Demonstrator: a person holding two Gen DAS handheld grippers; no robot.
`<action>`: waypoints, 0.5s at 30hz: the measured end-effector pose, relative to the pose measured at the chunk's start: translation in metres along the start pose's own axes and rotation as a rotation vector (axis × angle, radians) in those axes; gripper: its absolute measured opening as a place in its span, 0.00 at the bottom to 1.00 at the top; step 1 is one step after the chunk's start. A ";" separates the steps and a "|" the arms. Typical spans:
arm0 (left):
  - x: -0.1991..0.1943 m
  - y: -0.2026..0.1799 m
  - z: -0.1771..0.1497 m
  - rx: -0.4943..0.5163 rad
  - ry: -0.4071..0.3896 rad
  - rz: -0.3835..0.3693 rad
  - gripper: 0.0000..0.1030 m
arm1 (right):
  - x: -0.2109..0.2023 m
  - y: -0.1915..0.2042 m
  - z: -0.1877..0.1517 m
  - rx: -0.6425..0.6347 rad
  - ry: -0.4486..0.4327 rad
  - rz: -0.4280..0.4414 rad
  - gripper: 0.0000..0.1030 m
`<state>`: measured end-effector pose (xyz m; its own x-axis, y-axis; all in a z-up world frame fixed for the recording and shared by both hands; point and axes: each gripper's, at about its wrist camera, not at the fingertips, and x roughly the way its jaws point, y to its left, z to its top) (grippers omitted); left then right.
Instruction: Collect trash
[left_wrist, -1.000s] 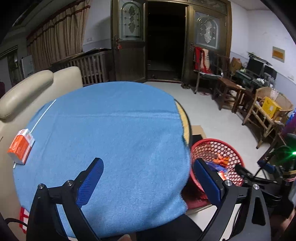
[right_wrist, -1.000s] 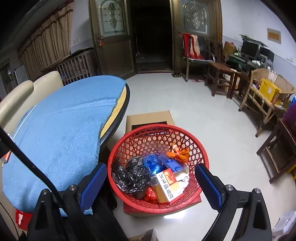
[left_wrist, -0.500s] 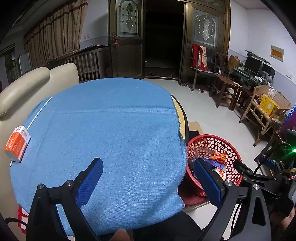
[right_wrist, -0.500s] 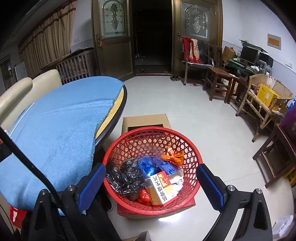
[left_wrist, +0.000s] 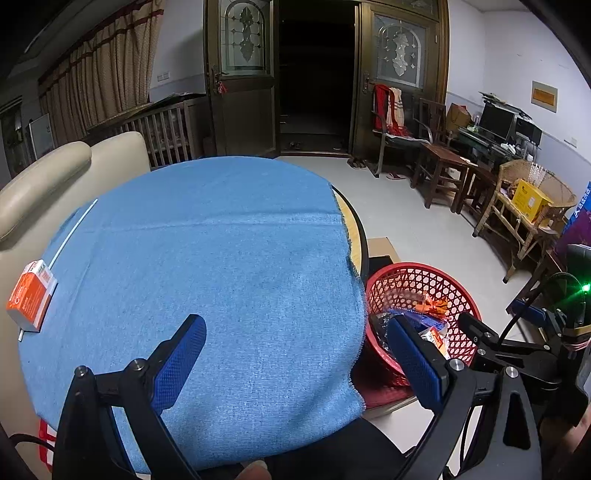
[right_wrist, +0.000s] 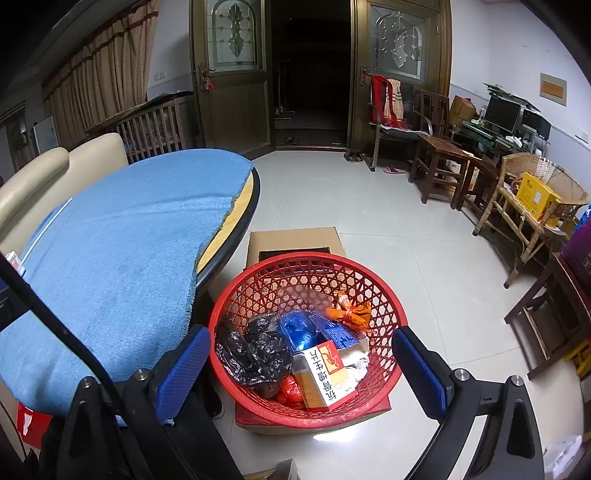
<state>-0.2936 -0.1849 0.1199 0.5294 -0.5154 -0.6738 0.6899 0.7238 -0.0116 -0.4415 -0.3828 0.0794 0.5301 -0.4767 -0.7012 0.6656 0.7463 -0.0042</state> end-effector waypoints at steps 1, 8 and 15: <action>0.000 0.000 0.000 0.002 0.001 0.001 0.95 | 0.000 0.000 0.000 0.000 0.000 0.000 0.97; 0.000 -0.002 -0.001 0.009 0.001 -0.002 0.95 | 0.000 0.000 0.001 0.001 0.002 -0.001 0.97; -0.002 -0.005 -0.001 0.024 0.000 -0.009 0.95 | 0.000 -0.001 0.001 0.005 0.006 0.001 0.97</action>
<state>-0.2985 -0.1877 0.1207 0.5230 -0.5217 -0.6740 0.7062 0.7080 -0.0001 -0.4418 -0.3842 0.0798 0.5277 -0.4733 -0.7053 0.6676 0.7446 -0.0001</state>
